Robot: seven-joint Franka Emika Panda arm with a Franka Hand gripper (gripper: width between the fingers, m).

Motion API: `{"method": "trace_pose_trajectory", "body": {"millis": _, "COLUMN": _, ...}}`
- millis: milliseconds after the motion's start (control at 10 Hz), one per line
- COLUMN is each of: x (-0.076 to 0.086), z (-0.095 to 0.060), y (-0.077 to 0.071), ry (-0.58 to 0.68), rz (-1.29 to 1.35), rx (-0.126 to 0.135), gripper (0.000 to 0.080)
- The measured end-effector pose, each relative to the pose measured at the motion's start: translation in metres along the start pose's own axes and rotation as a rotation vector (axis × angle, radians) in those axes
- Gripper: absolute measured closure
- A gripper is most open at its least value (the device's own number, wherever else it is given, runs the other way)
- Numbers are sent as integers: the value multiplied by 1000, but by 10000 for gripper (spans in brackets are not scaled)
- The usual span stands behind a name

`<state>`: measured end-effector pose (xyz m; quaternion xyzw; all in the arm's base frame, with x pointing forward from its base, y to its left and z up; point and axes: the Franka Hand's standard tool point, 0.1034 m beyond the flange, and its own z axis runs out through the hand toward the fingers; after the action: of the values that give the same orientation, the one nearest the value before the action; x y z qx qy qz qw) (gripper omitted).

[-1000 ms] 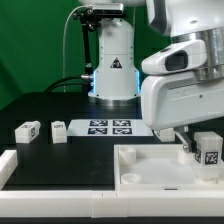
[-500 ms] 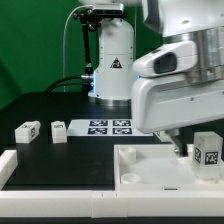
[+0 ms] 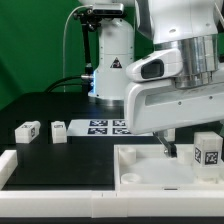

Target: Assemble one leg

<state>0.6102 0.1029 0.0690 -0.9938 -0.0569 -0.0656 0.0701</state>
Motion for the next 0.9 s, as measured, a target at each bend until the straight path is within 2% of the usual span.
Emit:
{"method": "trace_pose_trajectory", "body": {"millis": 100, "x": 1, "z": 0, "y": -2, "ry": 1, "rz": 12, "rx": 0, "gripper": 150}}
{"method": "trace_pose_trajectory", "body": {"millis": 300, "x": 10, "z": -5, "y": -22, "ry": 10, "rz": 51, "rx": 4, "gripper": 150}}
{"method": "trace_pose_trajectory", "body": {"millis": 800, "x": 11, "z": 0, "y": -17, "ry": 15, "rz": 18, "rx": 3, "gripper": 150}}
{"method": "trace_pose_trajectory", "body": {"millis": 900, "x": 10, "z": 2, "y": -16, "ry": 13, "rz": 2, "rx": 3, "gripper": 238}}
